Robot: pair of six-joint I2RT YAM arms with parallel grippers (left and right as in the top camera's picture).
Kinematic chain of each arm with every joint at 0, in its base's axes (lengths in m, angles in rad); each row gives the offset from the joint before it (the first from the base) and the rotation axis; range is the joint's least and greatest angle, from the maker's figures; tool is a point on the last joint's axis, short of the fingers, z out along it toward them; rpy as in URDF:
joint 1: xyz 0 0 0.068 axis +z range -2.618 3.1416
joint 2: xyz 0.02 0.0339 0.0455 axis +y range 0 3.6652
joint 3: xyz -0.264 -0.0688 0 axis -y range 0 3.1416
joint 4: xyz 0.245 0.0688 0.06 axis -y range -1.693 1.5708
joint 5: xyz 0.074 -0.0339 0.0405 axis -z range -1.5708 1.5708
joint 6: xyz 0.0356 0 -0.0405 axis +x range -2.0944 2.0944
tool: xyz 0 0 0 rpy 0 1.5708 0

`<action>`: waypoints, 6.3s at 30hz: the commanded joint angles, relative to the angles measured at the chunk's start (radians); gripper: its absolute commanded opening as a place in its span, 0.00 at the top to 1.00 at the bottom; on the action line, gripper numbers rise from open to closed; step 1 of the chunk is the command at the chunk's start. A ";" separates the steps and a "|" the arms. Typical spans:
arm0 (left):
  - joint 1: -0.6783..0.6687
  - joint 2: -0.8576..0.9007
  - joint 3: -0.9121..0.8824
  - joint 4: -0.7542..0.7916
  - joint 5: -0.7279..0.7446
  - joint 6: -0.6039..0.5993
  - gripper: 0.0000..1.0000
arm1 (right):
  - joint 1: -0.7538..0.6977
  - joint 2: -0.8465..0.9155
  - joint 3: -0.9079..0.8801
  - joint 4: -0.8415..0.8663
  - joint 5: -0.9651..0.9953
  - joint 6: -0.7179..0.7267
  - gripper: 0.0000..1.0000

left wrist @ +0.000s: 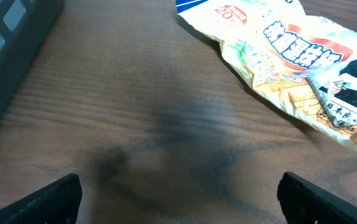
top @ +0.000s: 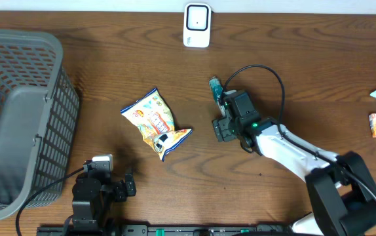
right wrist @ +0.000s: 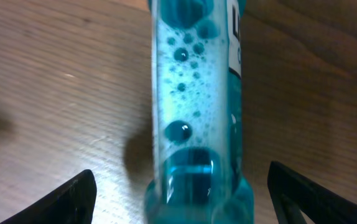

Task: Scan the item barcode

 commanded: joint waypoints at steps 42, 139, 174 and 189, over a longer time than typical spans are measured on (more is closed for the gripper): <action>-0.003 -0.003 -0.005 -0.021 -0.013 0.010 0.02 | -0.103 -0.385 0.127 -0.487 -0.698 -0.436 0.99; -0.003 -0.003 -0.005 -0.021 -0.013 0.010 0.02 | -0.272 0.601 1.102 0.373 0.423 -1.339 0.99; -0.003 -0.003 -0.005 -0.021 -0.013 0.010 0.02 | -1.001 0.517 0.834 -0.352 0.161 -0.665 0.70; -0.003 -0.003 -0.005 -0.021 -0.013 0.010 0.02 | -0.959 0.384 0.838 -0.384 0.069 -0.369 0.01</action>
